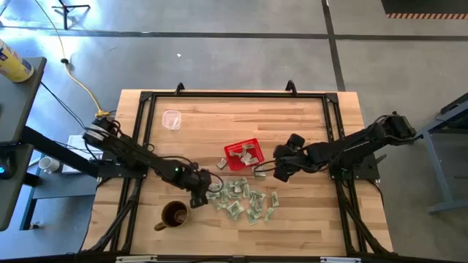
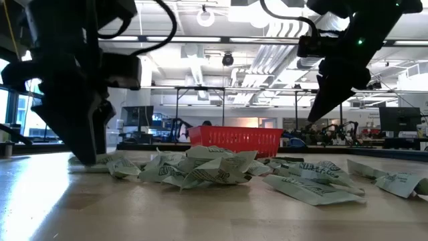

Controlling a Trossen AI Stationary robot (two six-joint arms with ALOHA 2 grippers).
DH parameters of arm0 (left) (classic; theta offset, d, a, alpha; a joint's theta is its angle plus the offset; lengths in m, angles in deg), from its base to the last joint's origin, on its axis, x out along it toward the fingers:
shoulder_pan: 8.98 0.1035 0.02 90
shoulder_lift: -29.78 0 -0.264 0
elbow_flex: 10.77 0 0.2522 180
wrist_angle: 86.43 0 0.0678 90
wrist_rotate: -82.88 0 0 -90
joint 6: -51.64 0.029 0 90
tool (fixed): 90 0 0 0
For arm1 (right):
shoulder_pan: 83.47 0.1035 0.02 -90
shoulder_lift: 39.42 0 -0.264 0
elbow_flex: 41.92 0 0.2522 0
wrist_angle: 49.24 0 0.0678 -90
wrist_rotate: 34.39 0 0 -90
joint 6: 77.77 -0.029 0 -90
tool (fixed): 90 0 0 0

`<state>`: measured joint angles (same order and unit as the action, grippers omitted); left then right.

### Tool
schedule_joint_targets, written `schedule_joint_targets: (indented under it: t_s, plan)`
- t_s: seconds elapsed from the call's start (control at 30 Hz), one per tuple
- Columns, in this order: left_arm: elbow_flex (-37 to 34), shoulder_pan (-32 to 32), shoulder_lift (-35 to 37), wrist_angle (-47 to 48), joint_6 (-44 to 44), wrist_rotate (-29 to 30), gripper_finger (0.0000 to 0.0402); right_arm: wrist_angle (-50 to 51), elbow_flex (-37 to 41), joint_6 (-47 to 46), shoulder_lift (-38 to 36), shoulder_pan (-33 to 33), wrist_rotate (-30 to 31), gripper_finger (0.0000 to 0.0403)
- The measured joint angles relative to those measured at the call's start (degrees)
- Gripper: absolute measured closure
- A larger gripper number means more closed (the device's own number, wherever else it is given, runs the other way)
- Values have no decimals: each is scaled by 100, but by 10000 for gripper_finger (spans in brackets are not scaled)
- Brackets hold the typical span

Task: Pick and place items into bin
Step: Put the green stevia packet into the red bin

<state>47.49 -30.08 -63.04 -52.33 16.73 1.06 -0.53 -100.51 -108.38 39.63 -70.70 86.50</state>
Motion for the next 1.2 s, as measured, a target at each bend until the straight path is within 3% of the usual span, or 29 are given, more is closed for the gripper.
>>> schedule_joint_targets:
  t_s: [0.13,0.4,0.6,0.7,0.87,1.07,1.2]
  plan:
    - [-7,96,-52,22,84,46,211,-22,5,4,0,0,38,68]
    - [32,584,-56,102,1015,-36,378,-51,5,-27,0,-2,96,86]
    - [803,1120,171,948,1693,362,360,13,5,-270,-7,-2,191,96]
    - [1329,1373,244,942,2462,417,375,149,5,-543,-133,-2,421,102]
    - [1712,1968,148,-434,3787,-3,378,253,3,-684,-476,-18,599,111]
    - [1708,2616,-763,-1422,4036,-1127,315,443,1,-692,-612,-145,453,116]
    - [2014,2637,-1068,-1077,3717,-672,273,428,1,-708,-611,-155,296,116]
